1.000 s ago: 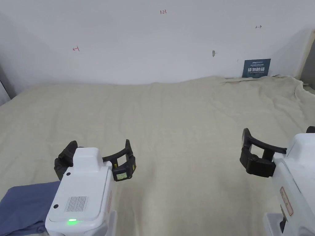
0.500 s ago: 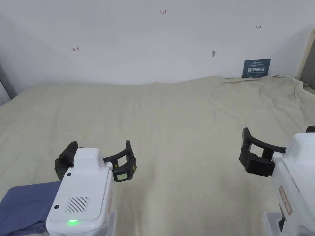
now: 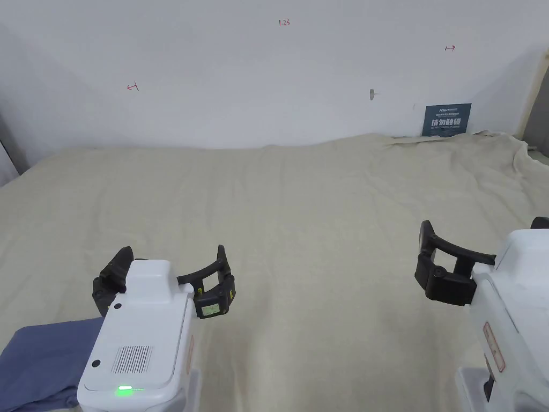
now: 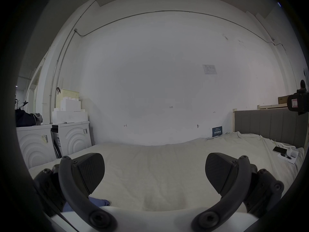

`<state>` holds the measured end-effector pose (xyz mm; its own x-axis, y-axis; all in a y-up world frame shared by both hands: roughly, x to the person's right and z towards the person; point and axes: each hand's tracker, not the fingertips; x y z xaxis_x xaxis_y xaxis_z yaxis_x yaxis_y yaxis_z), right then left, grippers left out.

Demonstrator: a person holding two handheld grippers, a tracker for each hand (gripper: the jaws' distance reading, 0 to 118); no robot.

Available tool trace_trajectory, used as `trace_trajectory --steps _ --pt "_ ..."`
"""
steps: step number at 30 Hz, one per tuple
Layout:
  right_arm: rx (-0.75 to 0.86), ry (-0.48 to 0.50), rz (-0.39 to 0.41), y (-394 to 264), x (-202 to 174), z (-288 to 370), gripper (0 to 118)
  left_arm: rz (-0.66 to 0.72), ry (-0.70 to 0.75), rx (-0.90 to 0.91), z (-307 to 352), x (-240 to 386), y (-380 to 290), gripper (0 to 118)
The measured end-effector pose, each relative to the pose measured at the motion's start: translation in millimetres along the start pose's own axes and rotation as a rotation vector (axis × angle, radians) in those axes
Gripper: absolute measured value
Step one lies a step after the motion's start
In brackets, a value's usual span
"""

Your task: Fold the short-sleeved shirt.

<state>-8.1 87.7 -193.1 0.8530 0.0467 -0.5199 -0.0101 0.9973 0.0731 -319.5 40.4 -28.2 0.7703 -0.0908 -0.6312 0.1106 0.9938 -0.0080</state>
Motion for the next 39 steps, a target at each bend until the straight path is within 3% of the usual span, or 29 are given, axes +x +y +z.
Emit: trace_trajectory --steps 33,39 --pt "-0.020 -0.013 0.005 3 -2 -2 115 -0.008 0.002 0.005 1 -2 1 118" --pt "-0.196 0.008 -0.107 11 -2 -7 115 -0.002 0.004 0.007 0 -4 3 118"
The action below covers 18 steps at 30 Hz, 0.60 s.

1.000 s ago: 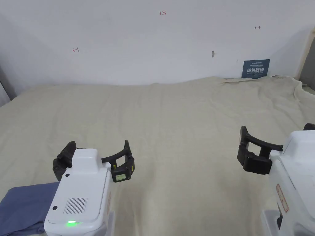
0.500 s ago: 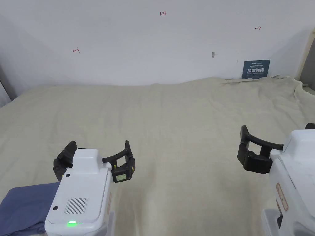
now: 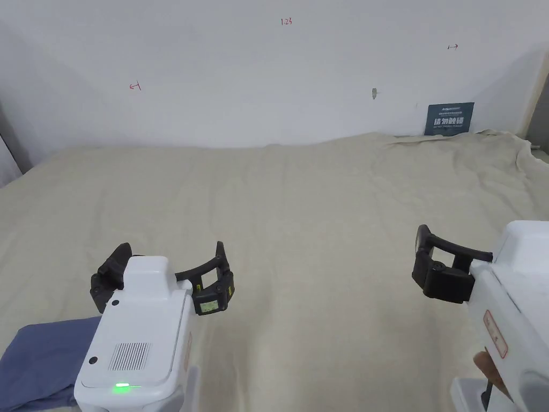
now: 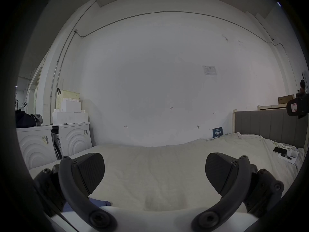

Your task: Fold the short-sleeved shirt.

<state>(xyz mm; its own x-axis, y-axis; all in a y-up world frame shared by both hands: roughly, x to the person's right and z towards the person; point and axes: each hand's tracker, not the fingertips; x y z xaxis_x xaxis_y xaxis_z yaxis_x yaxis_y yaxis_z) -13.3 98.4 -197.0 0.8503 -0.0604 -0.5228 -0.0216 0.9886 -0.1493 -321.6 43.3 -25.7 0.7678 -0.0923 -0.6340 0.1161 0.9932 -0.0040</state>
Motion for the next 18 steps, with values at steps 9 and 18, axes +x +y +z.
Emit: trace_trajectory --steps 9,18 --pt "-0.309 -0.130 -0.120 12 -2 -13 115 0.002 0.005 0.012 0 -4 6 118" --pt "-0.272 -0.175 -0.142 8 -6 -13 115 0.005 0.012 0.019 -1 -6 8 118"
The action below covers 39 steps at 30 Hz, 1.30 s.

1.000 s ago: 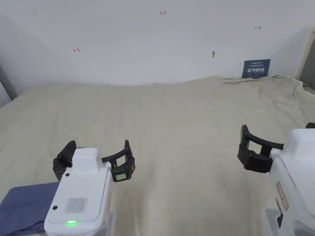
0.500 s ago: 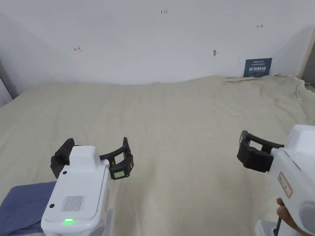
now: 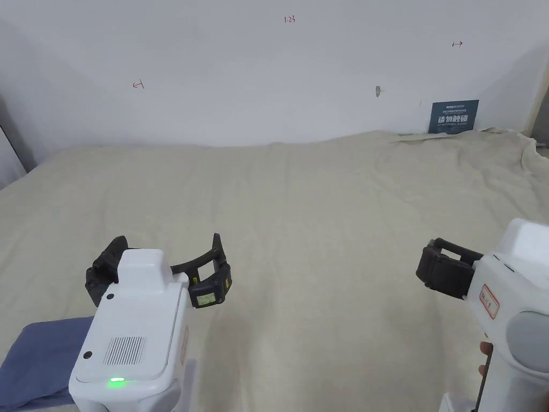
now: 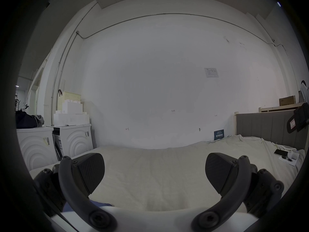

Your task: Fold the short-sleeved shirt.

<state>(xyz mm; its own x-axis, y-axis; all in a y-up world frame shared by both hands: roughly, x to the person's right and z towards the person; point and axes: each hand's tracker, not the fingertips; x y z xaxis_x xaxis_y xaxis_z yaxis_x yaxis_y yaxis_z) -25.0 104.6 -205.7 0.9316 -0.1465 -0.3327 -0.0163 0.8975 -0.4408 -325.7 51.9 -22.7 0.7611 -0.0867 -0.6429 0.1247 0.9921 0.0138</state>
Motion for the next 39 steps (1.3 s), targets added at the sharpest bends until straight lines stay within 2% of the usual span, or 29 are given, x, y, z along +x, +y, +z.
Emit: trace_trajectory --steps 2,7,13,17,20,24,31,39 --pt "0.021 -0.024 0.009 -1 -1 0 115 -0.002 -0.003 -0.002 0 0 0 118" --pt "0.028 0.007 0.056 -1 -2 -1 115 0.004 0.000 -0.001 0 -1 0 118" --pt "0.023 0.008 0.017 -1 1 -4 115 -0.001 -0.002 0.000 1 0 0 118" --pt "0.137 0.019 0.041 -5 3 -5 115 0.005 -0.003 0.002 0 0 1 118" --pt "0.183 0.111 0.074 -9 10 -13 115 0.004 -0.003 0.004 0 0 1 118" --pt "0.285 0.124 0.101 -17 13 -22 115 0.000 -0.005 0.007 0 1 1 118" --pt "0.395 0.096 0.213 -26 11 -18 116 0.000 -0.004 0.005 0 2 0 118" --pt "0.430 0.102 0.201 -25 12 -8 115 -0.005 -0.005 0.006 0 4 0 118"
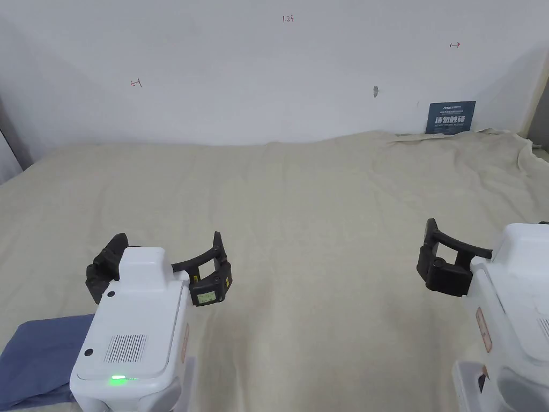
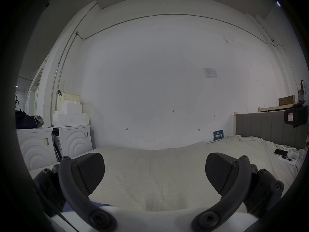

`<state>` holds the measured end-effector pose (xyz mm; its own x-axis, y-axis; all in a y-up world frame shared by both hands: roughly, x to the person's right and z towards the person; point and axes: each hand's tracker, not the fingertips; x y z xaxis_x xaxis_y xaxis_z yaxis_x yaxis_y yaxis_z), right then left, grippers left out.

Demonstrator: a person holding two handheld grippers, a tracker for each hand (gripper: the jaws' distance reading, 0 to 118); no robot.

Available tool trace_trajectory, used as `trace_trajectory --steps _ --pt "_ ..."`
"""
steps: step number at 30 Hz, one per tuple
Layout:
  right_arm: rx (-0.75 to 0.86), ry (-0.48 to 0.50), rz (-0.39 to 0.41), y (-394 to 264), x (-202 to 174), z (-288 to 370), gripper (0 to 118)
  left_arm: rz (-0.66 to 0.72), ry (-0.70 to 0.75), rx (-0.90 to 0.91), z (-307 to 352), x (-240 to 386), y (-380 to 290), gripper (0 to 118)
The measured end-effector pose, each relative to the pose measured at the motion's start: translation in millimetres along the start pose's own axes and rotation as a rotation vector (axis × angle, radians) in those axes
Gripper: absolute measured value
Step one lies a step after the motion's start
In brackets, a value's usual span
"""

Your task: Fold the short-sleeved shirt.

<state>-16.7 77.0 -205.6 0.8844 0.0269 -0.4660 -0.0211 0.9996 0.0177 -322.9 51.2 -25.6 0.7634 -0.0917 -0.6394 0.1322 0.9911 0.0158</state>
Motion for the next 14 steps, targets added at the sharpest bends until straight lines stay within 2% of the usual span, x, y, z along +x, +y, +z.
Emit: trace_trajectory --steps 8,14 --pt "0.006 0.005 0.034 2.4 -2.4 2.5 116 0.001 0.004 -0.001 0.6 0.2 0.4 118" --pt "0.009 0.010 0.029 3.6 -2.0 2.9 116 0.001 0.005 0.005 1.5 0.3 2.2 118"
